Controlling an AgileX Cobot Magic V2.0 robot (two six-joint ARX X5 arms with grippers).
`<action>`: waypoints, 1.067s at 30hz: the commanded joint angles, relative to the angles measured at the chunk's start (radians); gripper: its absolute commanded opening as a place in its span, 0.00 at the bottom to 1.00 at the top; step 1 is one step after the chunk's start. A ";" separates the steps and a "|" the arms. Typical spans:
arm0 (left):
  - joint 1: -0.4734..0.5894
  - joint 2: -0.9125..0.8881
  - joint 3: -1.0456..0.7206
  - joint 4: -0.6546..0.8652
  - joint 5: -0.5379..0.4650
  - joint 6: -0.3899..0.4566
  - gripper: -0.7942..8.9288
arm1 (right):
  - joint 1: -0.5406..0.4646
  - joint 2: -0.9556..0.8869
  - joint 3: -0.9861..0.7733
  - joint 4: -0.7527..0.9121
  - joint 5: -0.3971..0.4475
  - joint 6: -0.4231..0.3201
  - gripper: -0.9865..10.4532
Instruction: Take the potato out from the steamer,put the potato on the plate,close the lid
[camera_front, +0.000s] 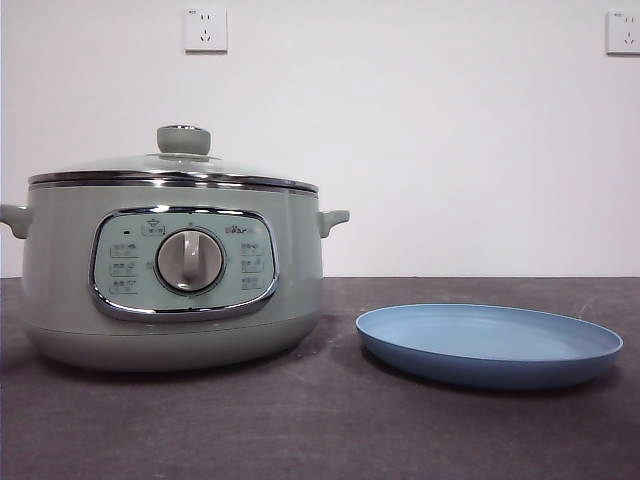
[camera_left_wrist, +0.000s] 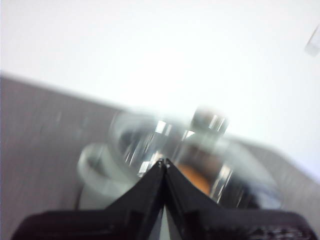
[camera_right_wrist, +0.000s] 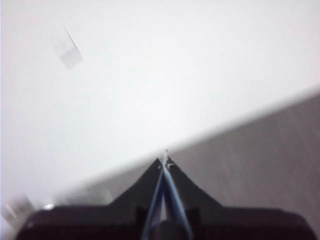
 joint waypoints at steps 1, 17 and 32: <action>0.002 0.000 0.100 0.027 -0.034 -0.024 0.07 | 0.001 0.014 0.100 0.040 0.028 0.029 0.08; 0.002 0.420 0.760 -0.141 -0.066 0.292 0.07 | 0.002 0.579 0.872 -0.201 -0.168 -0.246 0.08; 0.000 0.994 1.311 -0.780 0.168 0.474 0.07 | 0.046 1.154 1.490 -0.922 -0.443 -0.631 0.08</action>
